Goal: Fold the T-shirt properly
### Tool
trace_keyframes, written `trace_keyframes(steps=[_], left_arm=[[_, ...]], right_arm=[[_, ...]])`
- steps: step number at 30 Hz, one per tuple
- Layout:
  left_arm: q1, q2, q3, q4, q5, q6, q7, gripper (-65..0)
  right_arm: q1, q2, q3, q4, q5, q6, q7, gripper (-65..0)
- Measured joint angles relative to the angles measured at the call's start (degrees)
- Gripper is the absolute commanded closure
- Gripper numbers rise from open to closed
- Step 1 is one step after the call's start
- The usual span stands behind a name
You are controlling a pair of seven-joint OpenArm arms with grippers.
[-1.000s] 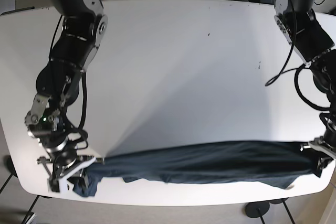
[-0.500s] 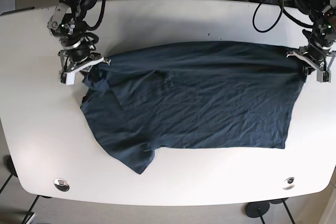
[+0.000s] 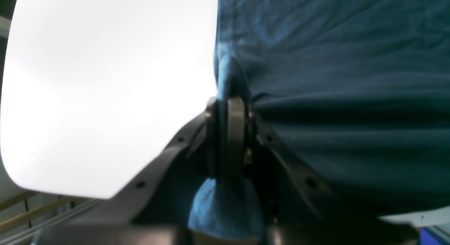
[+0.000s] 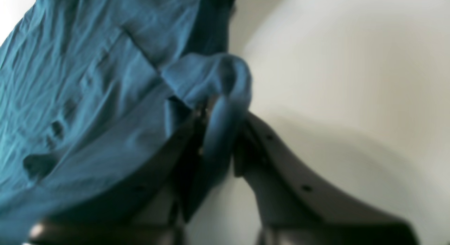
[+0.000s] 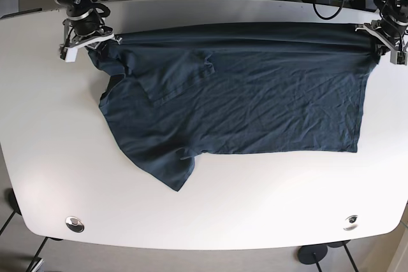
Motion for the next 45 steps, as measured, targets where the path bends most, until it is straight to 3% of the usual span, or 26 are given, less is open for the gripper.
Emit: trace_keyframes(steps=[2, 4, 5, 9, 12, 13, 17, 19, 23, 26, 28, 37, 39, 42, 43, 45], left_arm=[[0.3, 0.0, 0.0, 0.0, 0.2, 0.0, 0.0, 0.0], [0.4, 0.0, 0.0, 0.0, 0.4, 0.0, 0.0, 0.0], [0.4, 0.0, -0.1, 0.0, 0.6, 0.0, 0.0, 0.0], [0.4, 0.0, -0.1, 0.0, 0.6, 0.1, -0.1, 0.0], [0.4, 0.0, 0.0, 0.0, 0.6, 0.1, 0.0, -1.7], [0.4, 0.0, 0.0, 0.0, 0.6, 0.1, 0.0, -6.1], [0.4, 0.0, 0.0, 0.1, 0.6, 0.1, 0.0, -36.1], [0.4, 0.0, 0.0, 0.1, 0.6, 0.2, 0.0, -41.7], [0.4, 0.0, -0.1, 0.7, 0.3, 0.2, 0.0, -39.7], [0.1, -0.2, -2.6, 3.2, -4.5, 0.3, -0.2, -39.7], [-0.7, -0.5, -2.9, 3.3, -5.4, 0.3, 0.1, -39.7], [-6.5, 0.0, 0.0, 3.2, 2.4, 0.4, -0.1, -39.9], [-6.6, -0.1, 0.6, 3.2, 2.4, 0.4, -0.1, -39.9], [-8.1, 0.0, 1.3, 2.8, 3.0, 0.4, 0.0, -39.9], [-10.4, -0.2, 1.4, 1.2, 3.1, 0.4, -0.1, -39.9], [-13.3, -0.2, 1.6, -2.3, 3.1, 0.4, -0.5, -40.0]], right_arm=[[-1.3, -0.3, 1.2, 1.0, 0.2, -0.02, 0.4, -28.7], [-3.5, -0.7, 3.7, 1.8, 4.5, -0.66, 0.9, -41.4], [-4.4, -0.8, 4.2, 1.8, 5.6, -0.66, 0.8, -43.4], [-5.7, -0.8, 5.7, 2.5, 6.3, -0.70, 0.6, -43.6], [-3.8, 1.7, 3.4, 2.4, 6.2, -0.52, 0.4, -43.8], [-2.7, 3.0, 2.0, 2.4, 6.2, -0.98, 0.5, -43.8], [2.6, 7.6, -3.5, -0.2, 6.5, -0.63, 0.8, -43.9], [5.4, 9.6, -5.3, -3.1, 6.4, -0.68, 0.5, -43.8], [11.4, 14.1, -10.9, -10.7, 6.2, -0.98, 0.5, -43.8], [15.8, 15.8, -13.7, -15.9, 6.5, -0.85, 0.6, -43.8], [17.3, 16.4, -13.9, -18.3, 6.4, -0.87, 0.8, -43.8], [20.1, 16.5, -14.1, -20.6, 6.3, -0.90, 0.7, -43.8], [21.3, 16.5, -14.1, -21.4, 3.5, -0.87, 0.6, -43.8], [27.1, 15.5, -14.1, -25.8, -4.9, -0.04, 0.7, -43.8], [30.0, 15.1, -14.1, -28.4, -7.5, 1.86, 0.8, -43.8], [34.3, 14.8, -14.3, -32.5, -11.1, 3.65, 0.8, -43.8]])
